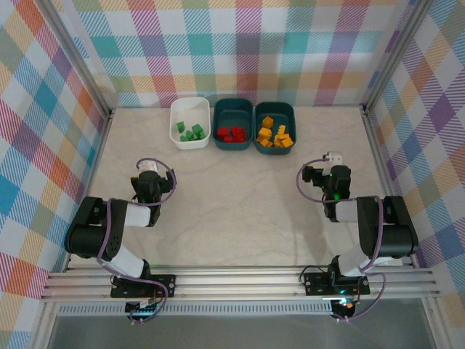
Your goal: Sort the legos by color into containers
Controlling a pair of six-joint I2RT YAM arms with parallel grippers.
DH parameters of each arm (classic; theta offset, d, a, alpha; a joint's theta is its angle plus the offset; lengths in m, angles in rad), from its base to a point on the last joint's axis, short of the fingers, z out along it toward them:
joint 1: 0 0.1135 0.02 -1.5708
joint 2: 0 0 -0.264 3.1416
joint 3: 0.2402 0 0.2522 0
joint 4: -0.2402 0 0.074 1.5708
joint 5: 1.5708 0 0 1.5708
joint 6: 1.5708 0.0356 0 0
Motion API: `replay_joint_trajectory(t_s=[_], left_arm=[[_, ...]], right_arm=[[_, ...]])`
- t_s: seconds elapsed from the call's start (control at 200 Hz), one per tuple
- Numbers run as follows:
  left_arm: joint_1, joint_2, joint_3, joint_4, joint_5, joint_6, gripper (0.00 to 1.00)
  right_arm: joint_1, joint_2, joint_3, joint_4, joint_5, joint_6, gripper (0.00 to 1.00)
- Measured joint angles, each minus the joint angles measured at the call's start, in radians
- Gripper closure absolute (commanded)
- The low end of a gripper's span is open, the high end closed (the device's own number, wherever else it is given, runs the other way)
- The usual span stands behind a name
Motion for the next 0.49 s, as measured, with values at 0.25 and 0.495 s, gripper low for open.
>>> replay_joint_trajectory(t_s=[0.25,0.495], left_arm=[[0.0,0.0,0.0,0.0,0.0,0.0,0.0],[0.0,0.0,0.0,0.0,0.0,0.0,0.0]], right_arm=[[0.006,0.0,-0.002,0.0,0.0,0.0,0.0],[0.006,0.0,-0.002,0.0,0.0,-0.001,0.0]])
